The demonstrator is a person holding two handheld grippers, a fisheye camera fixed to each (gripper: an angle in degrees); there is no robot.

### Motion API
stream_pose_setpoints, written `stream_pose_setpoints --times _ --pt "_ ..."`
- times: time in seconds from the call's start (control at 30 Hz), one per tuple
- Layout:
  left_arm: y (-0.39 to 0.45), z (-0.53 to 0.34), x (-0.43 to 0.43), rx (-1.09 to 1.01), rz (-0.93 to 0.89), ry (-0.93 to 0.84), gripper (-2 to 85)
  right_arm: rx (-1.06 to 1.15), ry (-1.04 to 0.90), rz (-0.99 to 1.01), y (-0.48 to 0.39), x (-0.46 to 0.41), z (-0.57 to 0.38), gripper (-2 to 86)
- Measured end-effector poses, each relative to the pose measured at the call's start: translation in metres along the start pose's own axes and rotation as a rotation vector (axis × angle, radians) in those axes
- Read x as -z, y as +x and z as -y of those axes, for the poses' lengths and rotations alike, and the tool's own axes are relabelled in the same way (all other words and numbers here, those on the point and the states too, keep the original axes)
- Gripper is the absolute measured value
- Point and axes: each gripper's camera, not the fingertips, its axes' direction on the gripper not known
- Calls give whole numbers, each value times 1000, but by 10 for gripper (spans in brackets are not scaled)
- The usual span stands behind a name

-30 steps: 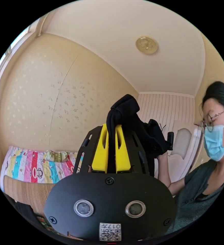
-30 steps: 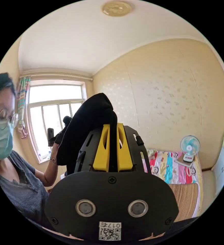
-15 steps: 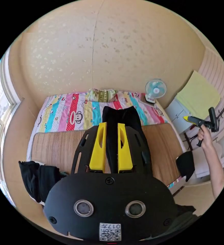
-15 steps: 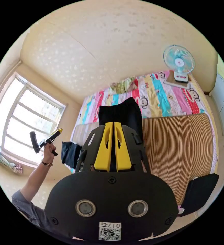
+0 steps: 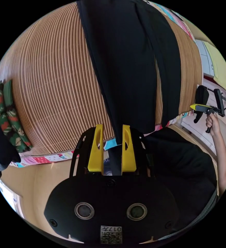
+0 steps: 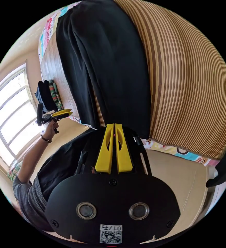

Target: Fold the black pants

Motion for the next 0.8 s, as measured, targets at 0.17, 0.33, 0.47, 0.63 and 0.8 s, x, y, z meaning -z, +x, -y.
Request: stream_pose_setpoints --times 0.17,0.33,0.47,0.63,0.8 --pt "-23 17 -10 80 -57 -32 121 -121 -146 -103 26 -42 7 90" --pt "-57 26 9 197 13 -26 88 -103 -221 -221 29 -60 17 123" --pt "-77 28 24 123 49 -47 49 -69 -283 -349 18 -84 23 120" --pt "-97 7 44 -52 -183 -49 6 -91 -299 -353 17 -98 9 105" --pt "-105 -33 47 -147 -98 -86 4 -23 -294 -337 22 -112 -32 51"
